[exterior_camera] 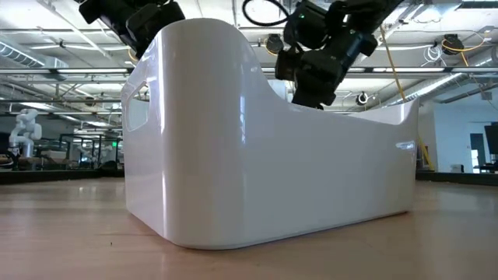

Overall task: Nest measuring cups in basket
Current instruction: Put the nested measuring cups into the white bin

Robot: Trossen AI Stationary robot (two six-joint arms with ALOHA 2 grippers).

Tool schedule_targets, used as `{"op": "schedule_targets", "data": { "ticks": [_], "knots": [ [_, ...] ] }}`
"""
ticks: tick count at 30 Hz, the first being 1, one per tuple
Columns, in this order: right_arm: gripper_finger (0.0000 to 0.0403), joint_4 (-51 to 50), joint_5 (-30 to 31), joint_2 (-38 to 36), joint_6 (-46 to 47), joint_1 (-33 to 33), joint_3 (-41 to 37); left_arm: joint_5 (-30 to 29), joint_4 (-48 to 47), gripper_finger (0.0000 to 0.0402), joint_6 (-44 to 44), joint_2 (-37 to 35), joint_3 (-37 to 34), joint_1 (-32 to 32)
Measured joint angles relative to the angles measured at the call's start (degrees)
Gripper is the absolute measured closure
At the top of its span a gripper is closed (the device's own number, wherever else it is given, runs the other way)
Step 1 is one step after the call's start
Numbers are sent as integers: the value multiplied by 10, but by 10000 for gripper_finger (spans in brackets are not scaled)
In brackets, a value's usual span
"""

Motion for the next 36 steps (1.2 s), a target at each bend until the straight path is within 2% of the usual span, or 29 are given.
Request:
{"op": "schedule_targets", "data": {
  "ticks": [7,12,16,23,30,36],
  "knots": [
    [4,-76,10,50,18,1,64,0,-5,256,2,0,0,-2],
    [4,-80,7,71,60,3,66,0,-9,256,6,0,0,-6],
    [3,-75,-8,83,67,13,66,0,-12,256,13,0,0,-5],
    [5,-71,0,107,76,31,66,0,-13,256,18,0,0,-5],
    [5,-87,84,116,65,34,66,0,-13,256,18,0,0,-5],
    [5,-126,101,112,39,15,66,-1,-13,256,15,0,0,-5]
  ]
}}
